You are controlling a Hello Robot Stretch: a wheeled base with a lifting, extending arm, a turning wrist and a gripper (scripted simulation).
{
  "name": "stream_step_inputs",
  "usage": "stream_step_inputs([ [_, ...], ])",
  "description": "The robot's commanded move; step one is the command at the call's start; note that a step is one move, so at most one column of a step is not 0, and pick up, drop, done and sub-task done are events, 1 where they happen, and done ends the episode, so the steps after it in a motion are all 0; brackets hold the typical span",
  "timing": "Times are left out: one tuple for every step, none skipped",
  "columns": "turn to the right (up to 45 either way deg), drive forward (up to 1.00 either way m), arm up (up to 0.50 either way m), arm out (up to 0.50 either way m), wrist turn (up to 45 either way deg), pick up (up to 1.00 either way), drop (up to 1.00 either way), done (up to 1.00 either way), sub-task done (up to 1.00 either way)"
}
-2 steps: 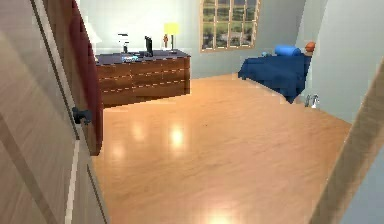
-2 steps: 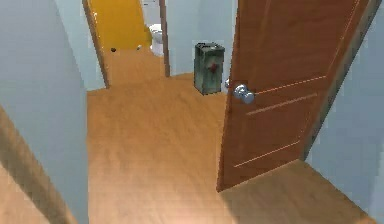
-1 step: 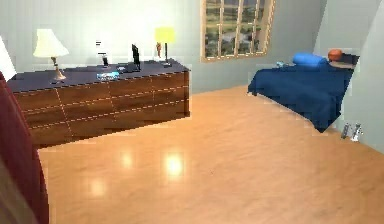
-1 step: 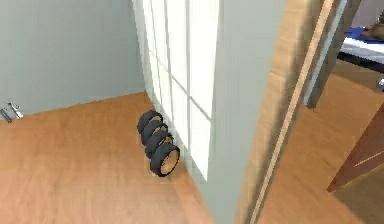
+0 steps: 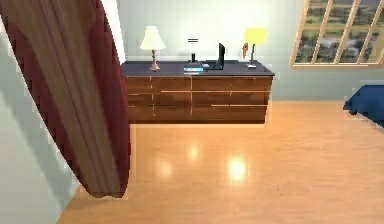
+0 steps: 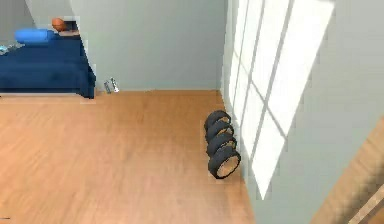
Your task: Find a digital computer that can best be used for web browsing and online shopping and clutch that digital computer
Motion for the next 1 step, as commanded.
stream_step_inputs([
  [0.0, 1.00, 0.00, 0.00, 0.0, 0.00, 0.00, 0.00, 0.00],
])
